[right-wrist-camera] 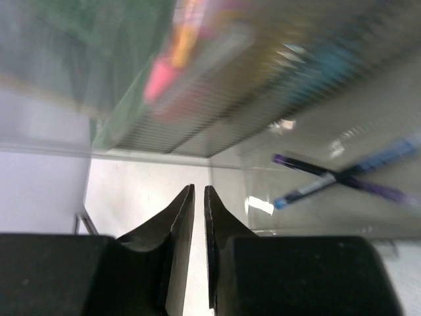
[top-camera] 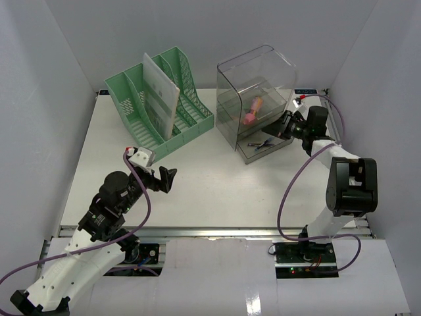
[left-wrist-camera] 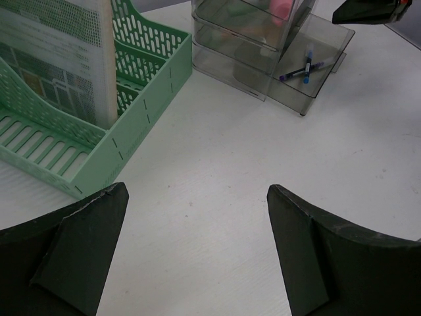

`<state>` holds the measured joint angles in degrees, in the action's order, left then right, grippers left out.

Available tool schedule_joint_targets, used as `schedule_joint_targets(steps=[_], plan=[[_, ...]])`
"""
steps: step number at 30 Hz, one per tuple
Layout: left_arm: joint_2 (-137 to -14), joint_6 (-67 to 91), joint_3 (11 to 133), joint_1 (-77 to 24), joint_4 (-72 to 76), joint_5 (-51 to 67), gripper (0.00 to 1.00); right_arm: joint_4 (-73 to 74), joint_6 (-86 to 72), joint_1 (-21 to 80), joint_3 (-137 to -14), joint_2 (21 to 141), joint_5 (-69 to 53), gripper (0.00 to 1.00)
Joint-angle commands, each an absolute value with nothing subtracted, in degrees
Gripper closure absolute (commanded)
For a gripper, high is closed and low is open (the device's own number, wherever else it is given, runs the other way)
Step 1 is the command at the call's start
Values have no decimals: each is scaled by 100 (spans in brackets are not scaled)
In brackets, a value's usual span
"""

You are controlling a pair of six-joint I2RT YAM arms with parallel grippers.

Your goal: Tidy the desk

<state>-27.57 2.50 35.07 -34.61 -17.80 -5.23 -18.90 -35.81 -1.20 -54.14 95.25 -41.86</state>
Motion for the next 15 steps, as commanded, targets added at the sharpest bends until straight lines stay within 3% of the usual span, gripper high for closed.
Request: schedule_joint_targets(steps=[1, 4, 7, 10, 15], plan=[[-2692, 211, 3472, -3445, -1784, -571, 2, -494, 179, 496, -6433, 9571, -5980, 89], [-2673, 202, 3480, -3445, -1784, -563, 2, 2778, 4685, 969, -7318, 9690, -6111, 91], [-2646, 202, 3476, -3450, -1784, -562, 2, 6005, 9023, 1456, -8170, 9873, -5404, 92], [-2604, 206, 3467, -3449, -1784, -557, 2, 6457, 9738, 1753, -8306, 9802, -4316, 92], [-2559, 202, 3463, -3453, -1785, -554, 2, 4940, 9633, 1969, -7524, 9303, -2299, 92]])
